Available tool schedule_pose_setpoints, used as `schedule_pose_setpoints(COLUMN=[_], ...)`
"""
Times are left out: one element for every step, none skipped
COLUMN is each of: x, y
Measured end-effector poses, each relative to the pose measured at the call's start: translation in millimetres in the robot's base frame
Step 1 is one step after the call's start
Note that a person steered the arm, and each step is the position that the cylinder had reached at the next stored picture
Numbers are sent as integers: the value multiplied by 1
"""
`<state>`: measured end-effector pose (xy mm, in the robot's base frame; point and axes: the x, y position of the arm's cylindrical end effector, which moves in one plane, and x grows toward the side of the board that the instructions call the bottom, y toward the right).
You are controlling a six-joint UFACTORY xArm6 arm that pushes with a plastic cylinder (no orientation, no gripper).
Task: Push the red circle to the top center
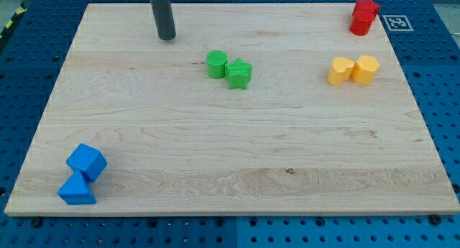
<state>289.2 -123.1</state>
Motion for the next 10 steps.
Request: schedule_pose_setpoints(x=[-1,-6,-8,0,22,24,27,24,-14,-31], y=[48,120,190,256,313,326,382,462,469,467])
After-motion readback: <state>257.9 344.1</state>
